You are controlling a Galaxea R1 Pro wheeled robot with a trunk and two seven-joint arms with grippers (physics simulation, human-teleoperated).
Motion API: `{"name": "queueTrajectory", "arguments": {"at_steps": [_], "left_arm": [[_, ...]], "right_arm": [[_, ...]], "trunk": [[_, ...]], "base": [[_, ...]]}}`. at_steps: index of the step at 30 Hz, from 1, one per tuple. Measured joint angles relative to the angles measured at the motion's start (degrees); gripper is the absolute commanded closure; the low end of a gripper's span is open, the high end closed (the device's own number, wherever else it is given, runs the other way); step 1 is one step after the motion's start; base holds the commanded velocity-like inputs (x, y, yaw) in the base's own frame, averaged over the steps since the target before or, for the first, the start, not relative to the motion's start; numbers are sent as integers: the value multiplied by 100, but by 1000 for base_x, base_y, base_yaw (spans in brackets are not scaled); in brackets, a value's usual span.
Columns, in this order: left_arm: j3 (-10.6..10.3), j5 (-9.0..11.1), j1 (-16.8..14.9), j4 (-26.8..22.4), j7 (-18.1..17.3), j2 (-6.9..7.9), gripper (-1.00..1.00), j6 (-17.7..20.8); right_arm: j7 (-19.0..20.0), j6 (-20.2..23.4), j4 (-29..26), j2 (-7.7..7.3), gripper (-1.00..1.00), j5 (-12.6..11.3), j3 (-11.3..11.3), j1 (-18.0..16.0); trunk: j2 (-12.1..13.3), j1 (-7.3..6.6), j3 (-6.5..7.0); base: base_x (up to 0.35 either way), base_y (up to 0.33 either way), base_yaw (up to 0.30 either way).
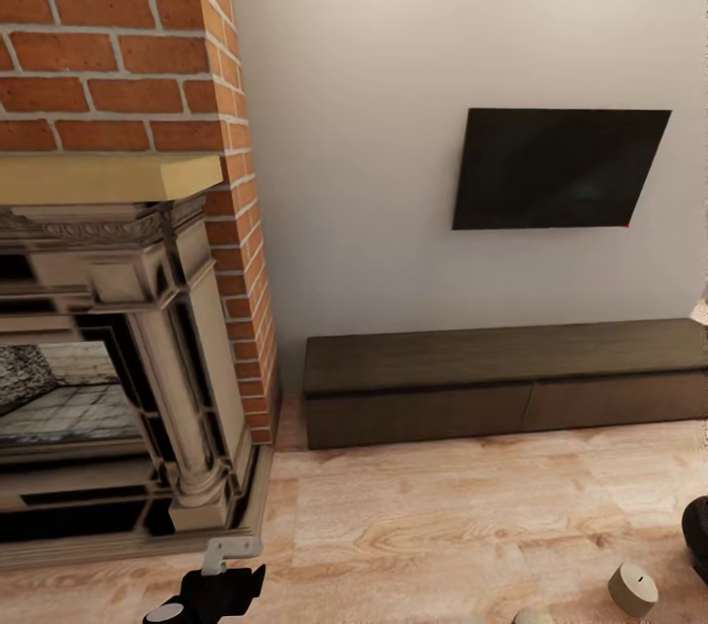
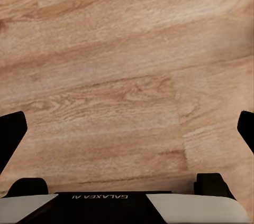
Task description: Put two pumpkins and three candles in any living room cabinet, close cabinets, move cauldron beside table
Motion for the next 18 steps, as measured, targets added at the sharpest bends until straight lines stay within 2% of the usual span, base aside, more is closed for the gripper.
{"name": "queueTrajectory", "arguments": {"at_steps": [4,11,18], "left_arm": [[0,-1,0,-8,-4,1,-100,0],[-4,0,0,-25,-19,2,-100,-17],[-9,-5,0,-28,-24,2,-100,-20]], "right_arm": [[0,0,7,0,-100,6,0,1],[0,-8,12,0,-100,8,0,3],[-12,-56,24,-8,-100,30,21,5]], "trunk": [[160,-88,35],[162,-89,-28],[161,-90,-44]], "base": [[0,0,-69],[10,0,-46],[195,0,-3]]}}
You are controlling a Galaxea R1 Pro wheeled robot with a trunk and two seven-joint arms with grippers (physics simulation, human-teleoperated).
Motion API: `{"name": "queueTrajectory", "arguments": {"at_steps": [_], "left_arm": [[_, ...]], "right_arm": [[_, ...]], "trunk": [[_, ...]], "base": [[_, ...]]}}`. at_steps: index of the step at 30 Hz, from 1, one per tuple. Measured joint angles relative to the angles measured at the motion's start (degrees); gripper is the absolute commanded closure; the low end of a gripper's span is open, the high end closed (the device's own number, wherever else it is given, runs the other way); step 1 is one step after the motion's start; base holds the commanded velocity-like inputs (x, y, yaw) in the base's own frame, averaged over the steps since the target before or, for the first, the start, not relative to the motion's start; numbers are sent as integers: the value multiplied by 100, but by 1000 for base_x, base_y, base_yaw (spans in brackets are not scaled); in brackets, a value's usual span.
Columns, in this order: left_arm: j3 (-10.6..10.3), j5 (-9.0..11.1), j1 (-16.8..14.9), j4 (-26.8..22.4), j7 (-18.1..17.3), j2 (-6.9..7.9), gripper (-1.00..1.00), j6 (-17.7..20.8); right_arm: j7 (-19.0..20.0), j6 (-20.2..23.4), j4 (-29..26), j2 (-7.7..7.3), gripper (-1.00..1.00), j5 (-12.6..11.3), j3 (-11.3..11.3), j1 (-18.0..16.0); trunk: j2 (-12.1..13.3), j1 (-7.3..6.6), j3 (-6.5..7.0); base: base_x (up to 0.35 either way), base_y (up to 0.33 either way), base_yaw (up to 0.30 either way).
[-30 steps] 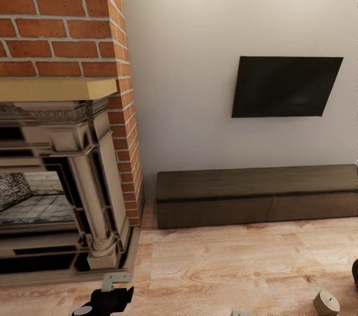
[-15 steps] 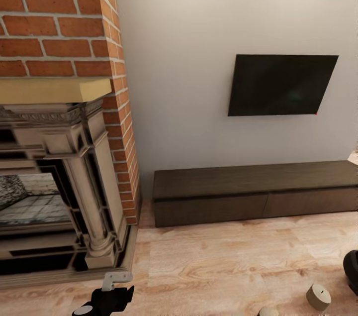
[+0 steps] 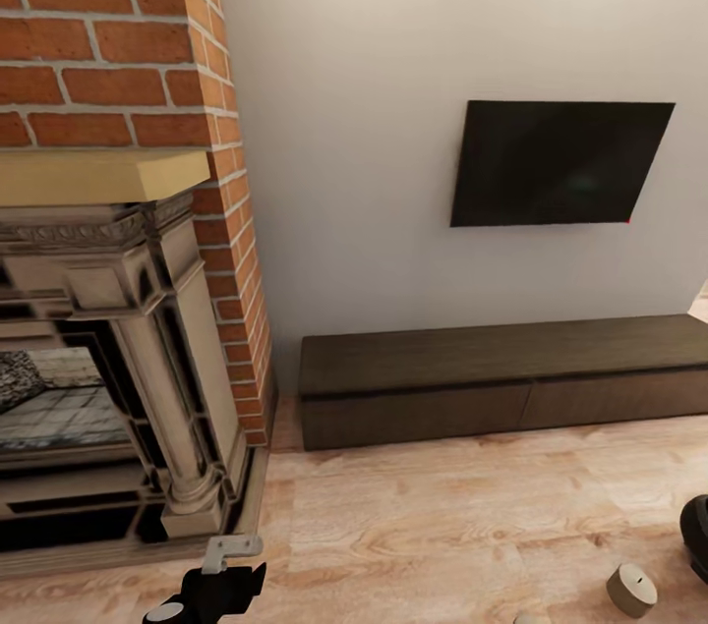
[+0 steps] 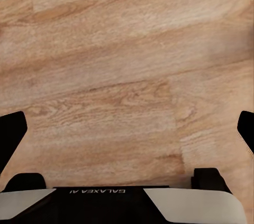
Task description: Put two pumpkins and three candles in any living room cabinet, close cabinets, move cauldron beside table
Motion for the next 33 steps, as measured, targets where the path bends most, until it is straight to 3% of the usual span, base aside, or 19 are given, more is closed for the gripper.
{"name": "queueTrajectory", "arguments": {"at_steps": [33], "left_arm": [[32,-1,0,-17,-2,11,-100,4]], "right_arm": [[4,-25,145,68,-100,-2,3,0]], "trunk": [[0,0,0]], "base": [[121,-47,0]]}}
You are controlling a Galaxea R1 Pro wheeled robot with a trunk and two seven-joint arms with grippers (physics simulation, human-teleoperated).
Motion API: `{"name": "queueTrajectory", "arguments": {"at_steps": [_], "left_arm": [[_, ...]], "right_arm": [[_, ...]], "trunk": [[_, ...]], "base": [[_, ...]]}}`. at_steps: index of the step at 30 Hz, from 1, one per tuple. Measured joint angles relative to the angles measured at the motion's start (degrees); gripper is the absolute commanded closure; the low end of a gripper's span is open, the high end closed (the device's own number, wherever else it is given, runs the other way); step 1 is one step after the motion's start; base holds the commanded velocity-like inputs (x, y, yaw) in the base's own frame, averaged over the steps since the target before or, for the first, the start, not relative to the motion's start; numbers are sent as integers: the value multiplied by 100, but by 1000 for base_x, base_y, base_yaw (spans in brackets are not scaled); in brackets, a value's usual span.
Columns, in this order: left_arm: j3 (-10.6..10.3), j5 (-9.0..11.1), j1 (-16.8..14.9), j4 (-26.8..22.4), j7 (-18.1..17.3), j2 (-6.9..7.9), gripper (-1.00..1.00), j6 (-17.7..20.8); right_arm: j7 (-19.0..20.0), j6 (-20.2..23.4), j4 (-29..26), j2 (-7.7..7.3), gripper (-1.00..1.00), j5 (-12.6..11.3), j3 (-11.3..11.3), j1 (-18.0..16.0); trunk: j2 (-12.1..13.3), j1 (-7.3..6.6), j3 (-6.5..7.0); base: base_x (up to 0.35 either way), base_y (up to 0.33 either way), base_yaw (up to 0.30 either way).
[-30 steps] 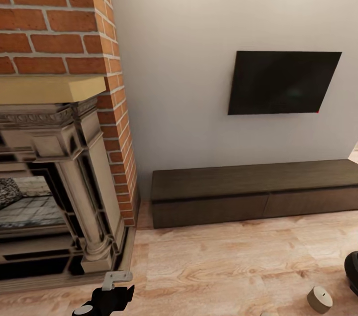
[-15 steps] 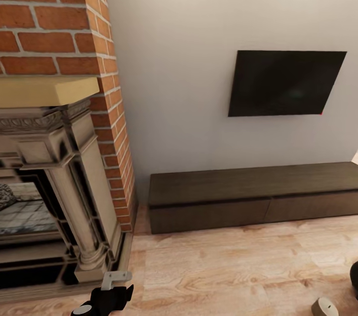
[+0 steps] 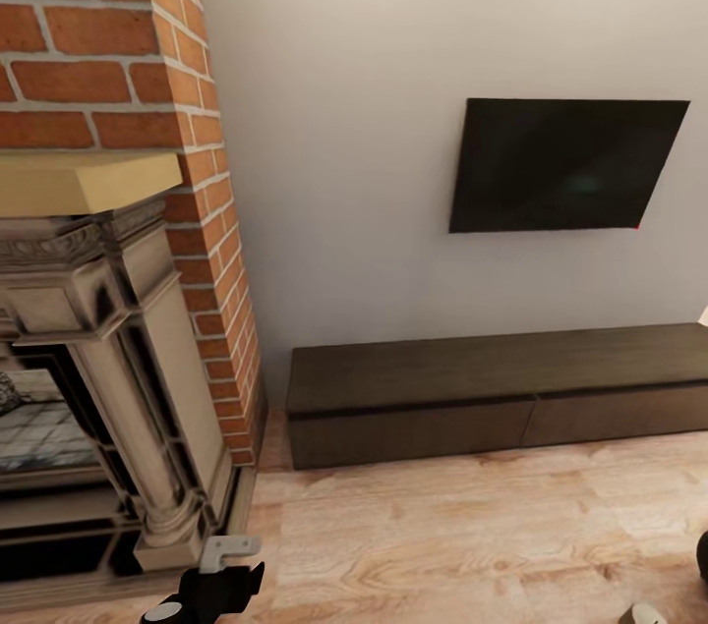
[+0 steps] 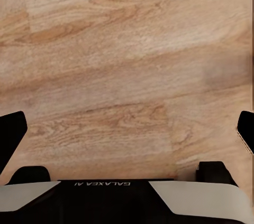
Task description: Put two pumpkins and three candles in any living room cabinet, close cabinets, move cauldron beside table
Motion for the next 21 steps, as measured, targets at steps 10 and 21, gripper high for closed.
{"name": "queueTrajectory", "arguments": {"at_steps": [10,21], "left_arm": [[-6,1,0,-1,2,-2,-100,2],[-25,27,0,-552,-65,9,-100,278]], "right_arm": [[0,1,2,2,-100,-7,0,0],[2,-6,2,2,-100,0,0,0]], "trunk": [[0,0,0],[0,1,0]], "base": [[163,-29,0],[159,0,0]]}}
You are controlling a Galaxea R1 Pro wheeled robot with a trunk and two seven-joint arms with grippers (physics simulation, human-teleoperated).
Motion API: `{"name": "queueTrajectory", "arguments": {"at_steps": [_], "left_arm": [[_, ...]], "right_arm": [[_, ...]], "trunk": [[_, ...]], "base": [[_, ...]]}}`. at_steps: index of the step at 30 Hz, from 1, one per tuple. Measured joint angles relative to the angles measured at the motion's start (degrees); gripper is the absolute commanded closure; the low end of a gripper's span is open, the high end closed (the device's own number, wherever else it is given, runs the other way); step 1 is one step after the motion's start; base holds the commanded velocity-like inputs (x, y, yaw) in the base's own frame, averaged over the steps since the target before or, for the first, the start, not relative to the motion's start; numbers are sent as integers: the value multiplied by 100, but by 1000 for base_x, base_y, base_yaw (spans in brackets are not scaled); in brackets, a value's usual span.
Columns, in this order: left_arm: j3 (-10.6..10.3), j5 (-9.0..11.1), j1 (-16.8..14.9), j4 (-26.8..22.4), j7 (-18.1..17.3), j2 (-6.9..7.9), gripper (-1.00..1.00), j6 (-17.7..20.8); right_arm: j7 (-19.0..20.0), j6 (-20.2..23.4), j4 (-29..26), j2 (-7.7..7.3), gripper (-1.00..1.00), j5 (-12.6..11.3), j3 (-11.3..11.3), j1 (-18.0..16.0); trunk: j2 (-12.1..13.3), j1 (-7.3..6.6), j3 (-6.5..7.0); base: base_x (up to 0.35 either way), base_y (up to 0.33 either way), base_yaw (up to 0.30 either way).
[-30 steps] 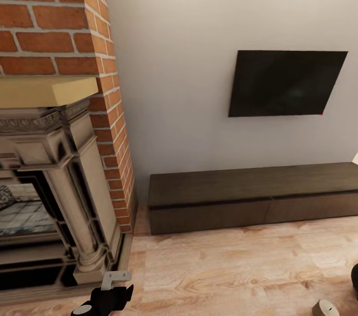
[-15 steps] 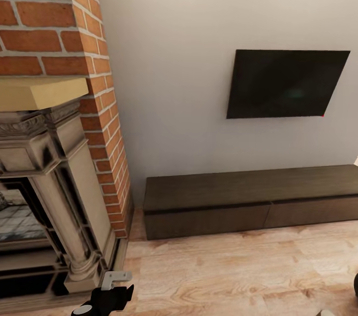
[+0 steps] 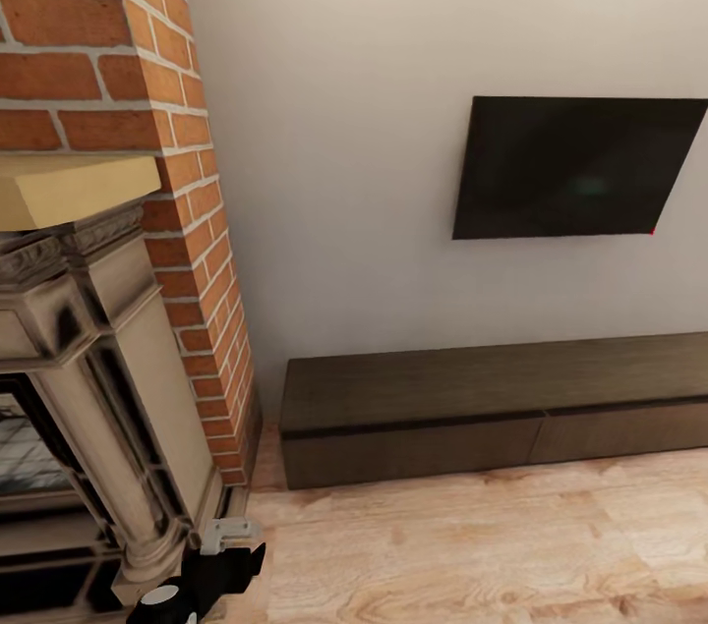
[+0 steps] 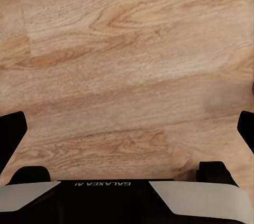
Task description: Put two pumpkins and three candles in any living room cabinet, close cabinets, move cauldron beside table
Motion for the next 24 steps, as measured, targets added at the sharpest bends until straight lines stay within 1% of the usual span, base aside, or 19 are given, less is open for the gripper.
{"name": "queueTrajectory", "arguments": {"at_steps": [1,2,4,5,6,7,8,10,13,14,15,16,17,18,19,20,21,23,24], "left_arm": [[6,3,0,-103,-34,3,-100,109],[17,8,1,-243,-162,5,-100,369],[22,15,-1,-389,-651,-20,-100,942],[19,19,-11,-431,-921,-65,-100,1190],[15,22,-58,-461,-1152,-144,-100,1393],[18,20,-151,-474,-1318,-222,-100,1574],[31,28,-340,-473,-1541,-318,-100,1896],[38,19,-440,-471,-1626,-359,-100,2015],[55,103,-499,-471,-1782,-378,-100,2075],[63,149,-506,-471,-1881,-383,-100,2088],[64,154,-507,-471,-1899,-385,-100,2088],[66,161,-508,-471,-1922,-387,-100,2092],[67,163,-508,-471,-1933,-389,-100,2100],[66,166,-508,-475,-1935,-389,-100,2108],[66,175,-508,-478,-1936,-389,-100,2111],[66,181,-508,-480,-1936,-388,-100,2113],[66,185,-508,-483,-1937,-388,-100,2113],[66,191,-508,-486,-1937,-388,-100,2114],[67,193,-508,-487,-1937,-391,-100,2114]], "right_arm": [[0,0,0,0,-100,0,0,0],[-1,0,-3,0,-100,0,0,0],[0,0,-7,0,-100,0,5,0],[-1,0,-7,0,-100,0,6,0],[0,0,-8,0,-100,0,7,0],[0,0,-8,0,-100,0,7,0],[-1,0,-6,6,-100,0,12,0],[-1,-2,-2,19,-100,-1,15,0],[2,-16,0,40,-100,0,16,0],[7,-289,-3,43,-100,-2,5,0],[15,-464,-5,40,-100,-9,-5,0],[21,-792,-35,32,-100,-187,-30,-11],[38,-922,-202,-37,-100,-1397,-261,-297],[38,-970,-238,-78,-100,-2191,-362,-654],[42,-1011,-206,-103,-100,-2611,-402,-796],[43,-1049,-180,-115,-100,-2798,-424,-893],[44,-1105,-158,-122,-100,-2923,-445,-990],[45,-1278,-86,-130,-100,-3064,-506,-1168],[46,-1392,-31,-132,-100,-3119,-573,-1228]], "trunk": [[0,0,0],[0,0,0],[0,0,0],[0,0,0],[0,0,0],[0,0,0],[1,1,1],[0,0,0],[0,0,0],[0,0,0],[0,0,0],[0,0,0],[1,1,1],[0,0,1],[0,0,0],[0,0,0],[0,0,0],[0,0,0],[0,0,0]], "base": [[12,0,0],[8,0,0],[4,0,0],[2,0,0],[1,0,0],[0,0,0],[0,0,0],[0,0,0],[0,0,0],[0,0,0],[0,0,0],[0,0,0],[0,0,0],[0,0,0],[0,0,0],[0,0,0],[0,0,0],[0,0,0],[0,0,0]]}}
